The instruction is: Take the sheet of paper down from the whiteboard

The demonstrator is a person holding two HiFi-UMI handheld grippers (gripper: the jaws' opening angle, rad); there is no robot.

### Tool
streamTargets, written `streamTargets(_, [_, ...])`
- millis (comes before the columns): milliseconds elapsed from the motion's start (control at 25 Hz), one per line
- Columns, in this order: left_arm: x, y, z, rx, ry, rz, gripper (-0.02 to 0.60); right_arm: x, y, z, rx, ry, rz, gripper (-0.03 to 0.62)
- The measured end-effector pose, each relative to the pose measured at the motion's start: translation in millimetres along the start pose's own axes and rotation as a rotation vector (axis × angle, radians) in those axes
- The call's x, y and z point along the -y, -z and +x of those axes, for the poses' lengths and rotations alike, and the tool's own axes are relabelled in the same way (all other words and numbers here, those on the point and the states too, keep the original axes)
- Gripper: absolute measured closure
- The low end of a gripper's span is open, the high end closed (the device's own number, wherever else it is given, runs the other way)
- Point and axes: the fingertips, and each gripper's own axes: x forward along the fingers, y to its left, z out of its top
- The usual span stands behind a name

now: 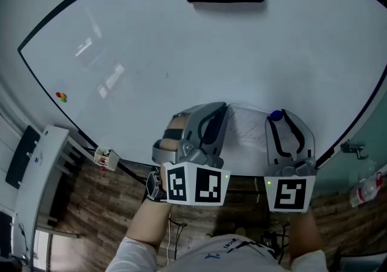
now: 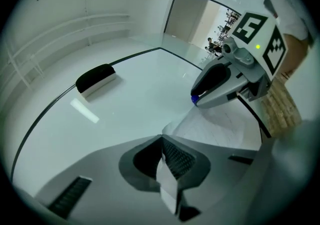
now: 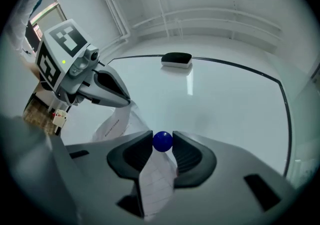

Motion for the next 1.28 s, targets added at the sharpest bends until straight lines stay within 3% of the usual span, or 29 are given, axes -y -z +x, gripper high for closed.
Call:
streamTargets(440, [87.4,33.8,-38.0,-0.054,0.160,-0.102,0.568,-25.4,29.9,-36.5,-0.084,-0.015,0.197,0.463])
streamTargets(680, [117.2,47.9,-49.3,-0.074,0.209,-0.170,0.568,-31.9,46.9,-45.3,-0.085,-0.018,0.214,0.463])
streamTargets(1280, [131.2,49.9,-59.7,-0.082,0.230,-0.195,0.568,-43.5,55.9,-50.6,-0.123,-0.040,0.229,0.465])
